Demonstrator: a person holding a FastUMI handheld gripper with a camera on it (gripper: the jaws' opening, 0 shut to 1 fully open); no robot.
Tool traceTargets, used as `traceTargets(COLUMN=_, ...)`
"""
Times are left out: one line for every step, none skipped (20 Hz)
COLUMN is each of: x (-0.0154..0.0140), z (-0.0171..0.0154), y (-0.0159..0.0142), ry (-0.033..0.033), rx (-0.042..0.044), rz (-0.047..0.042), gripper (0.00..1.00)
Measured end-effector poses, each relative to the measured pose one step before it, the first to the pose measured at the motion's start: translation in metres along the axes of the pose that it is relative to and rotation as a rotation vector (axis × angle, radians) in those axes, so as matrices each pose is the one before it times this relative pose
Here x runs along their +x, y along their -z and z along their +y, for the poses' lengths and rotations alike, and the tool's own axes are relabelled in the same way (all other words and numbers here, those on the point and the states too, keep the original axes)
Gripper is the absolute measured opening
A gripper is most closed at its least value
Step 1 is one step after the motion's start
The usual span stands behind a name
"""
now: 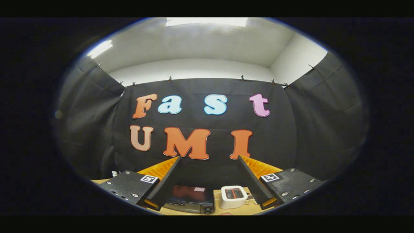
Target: Open the toaster oven, put the food inside, and close the toaster oven door.
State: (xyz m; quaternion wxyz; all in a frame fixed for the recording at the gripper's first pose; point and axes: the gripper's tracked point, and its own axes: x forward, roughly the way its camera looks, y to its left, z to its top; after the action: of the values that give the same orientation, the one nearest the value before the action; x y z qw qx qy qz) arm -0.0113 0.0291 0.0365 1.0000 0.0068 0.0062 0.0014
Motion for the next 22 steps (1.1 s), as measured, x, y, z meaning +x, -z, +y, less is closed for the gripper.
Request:
traceTargets(x=-0.00001, z=0.00140, y=-0.00097, ry=-0.00254, rx=0.00055, rz=0.00416, gripper=0.99)
traceTargets(x=-0.00090, z=-0.00034, y=-0.00167, ry=0.00060, rx=0.00182, rz=0.00215, gripper=0.99)
traceTargets(x=0.00101, z=0.00027, y=-0.00110, ry=0.00094, rx=0.00357, rz=-0.00042, gripper=0.99)
traceTargets(x=-0.00033, z=0.00059, y=-0.00069, ry=0.00100, rx=0.00248, rz=0.00136, gripper=0.99)
traceTargets(x=-0.00012, z=0.00096, y=-0.00003, ry=-0.00245, rx=0.00208, rz=0.00197, gripper=0.99)
traceTargets(x=0.00050, z=0.00238, y=-0.00060, ry=-0.00468, rx=0.00222, rz=0.00089, gripper=0.99)
traceTargets(x=0.00035, z=0.00157, y=-0.00044, ry=-0.00478, rx=0.00168, rz=0.00192, gripper=0.99)
traceTargets(x=0.00019, z=0.00178, y=-0.00128, ry=-0.00555, rx=0.00132, rz=-0.00011, gripper=0.99)
traceTargets(x=0.00027, z=0.00037, y=-0.00040, ry=-0.00354, rx=-0.00146, rz=-0.00063, gripper=0.99)
traceTargets(x=0.00063, z=0.00037, y=-0.00117, ry=-0.00310, rx=-0.00044, rz=-0.00314, gripper=0.99)
traceTargets(x=0.00046, z=-0.00002, y=-0.00196, ry=-0.00184, rx=-0.00089, rz=-0.00206, gripper=0.99)
traceTargets(x=-0.00045, z=-0.00086, y=0.00027, ry=-0.00109, rx=0.00092, rz=0.00146, gripper=0.99)
traceTargets(x=0.00080, z=0.00021, y=0.00066, ry=-0.00136, rx=0.00033, rz=0.00302, gripper=0.99)
traceTargets(x=-0.00071, z=-0.00093, y=0.00063, ry=-0.00026, rx=0.00210, rz=0.00534, gripper=0.99)
traceTargets(x=-0.00043, z=-0.00045, y=0.00128, ry=-0.00198, rx=0.00216, rz=0.00513, gripper=0.99)
traceTargets(x=0.00016, z=-0.00078, y=0.00166, ry=-0.00046, rx=0.00069, rz=0.00563, gripper=0.99)
traceTargets(x=0.00055, z=-0.00088, y=0.00130, ry=0.00079, rx=0.00096, rz=0.00629, gripper=0.99)
traceTargets(x=-0.00146, z=-0.00133, y=0.00087, ry=-0.00077, rx=-0.00097, rz=0.00379, gripper=1.00)
traceTargets(x=-0.00007, z=-0.00038, y=0.00092, ry=0.00006, rx=-0.00094, rz=0.00377, gripper=1.00)
traceTargets(x=0.00000, z=-0.00088, y=0.00106, ry=-0.00123, rx=-0.00173, rz=0.00269, gripper=0.99)
traceTargets(x=0.00052, z=-0.00016, y=0.00121, ry=0.00024, rx=-0.00123, rz=0.00240, gripper=0.99)
traceTargets(x=-0.00049, z=0.00128, y=0.00052, ry=-0.00153, rx=-0.00165, rz=0.00199, gripper=0.99)
